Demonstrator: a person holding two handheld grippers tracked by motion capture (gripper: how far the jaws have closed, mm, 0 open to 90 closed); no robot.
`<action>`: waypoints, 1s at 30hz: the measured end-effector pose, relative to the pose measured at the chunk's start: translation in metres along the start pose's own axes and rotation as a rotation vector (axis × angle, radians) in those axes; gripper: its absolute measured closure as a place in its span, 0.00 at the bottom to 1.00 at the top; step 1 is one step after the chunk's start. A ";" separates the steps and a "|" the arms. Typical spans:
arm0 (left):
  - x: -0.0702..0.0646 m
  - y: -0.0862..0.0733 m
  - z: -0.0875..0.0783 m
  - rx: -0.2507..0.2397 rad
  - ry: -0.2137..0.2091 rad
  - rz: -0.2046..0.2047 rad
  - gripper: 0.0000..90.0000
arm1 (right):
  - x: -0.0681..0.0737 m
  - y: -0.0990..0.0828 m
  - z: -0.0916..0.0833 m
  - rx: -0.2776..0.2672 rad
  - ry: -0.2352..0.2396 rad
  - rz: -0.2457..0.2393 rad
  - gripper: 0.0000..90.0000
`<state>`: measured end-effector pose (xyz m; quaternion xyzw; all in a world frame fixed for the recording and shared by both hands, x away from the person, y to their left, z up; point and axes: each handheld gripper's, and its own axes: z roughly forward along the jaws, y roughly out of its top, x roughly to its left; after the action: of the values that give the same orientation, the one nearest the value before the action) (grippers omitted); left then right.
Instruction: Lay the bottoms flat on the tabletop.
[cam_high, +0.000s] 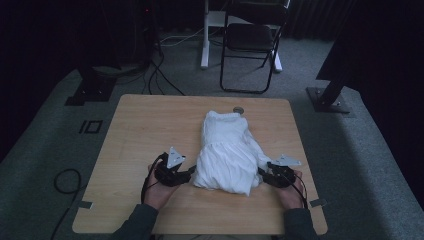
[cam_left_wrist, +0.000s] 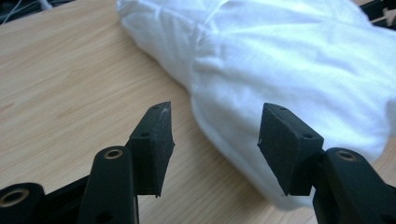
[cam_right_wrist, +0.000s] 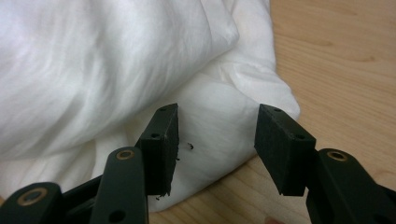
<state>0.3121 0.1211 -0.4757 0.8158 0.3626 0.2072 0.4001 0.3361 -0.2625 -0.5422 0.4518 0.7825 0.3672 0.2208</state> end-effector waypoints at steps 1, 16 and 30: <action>-0.002 0.002 0.001 -0.002 -0.004 0.004 0.50 | 0.000 -0.001 0.001 0.005 0.004 0.007 0.55; -0.036 0.031 0.013 -0.022 -0.079 0.116 0.46 | 0.001 -0.005 0.004 0.028 0.009 0.009 0.59; -0.066 0.047 0.032 -0.009 -0.150 0.193 0.44 | 0.001 -0.007 0.004 0.014 0.011 0.015 0.59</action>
<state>0.3095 0.0352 -0.4600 0.8584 0.2503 0.1848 0.4080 0.3342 -0.2625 -0.5503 0.4572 0.7827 0.3661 0.2104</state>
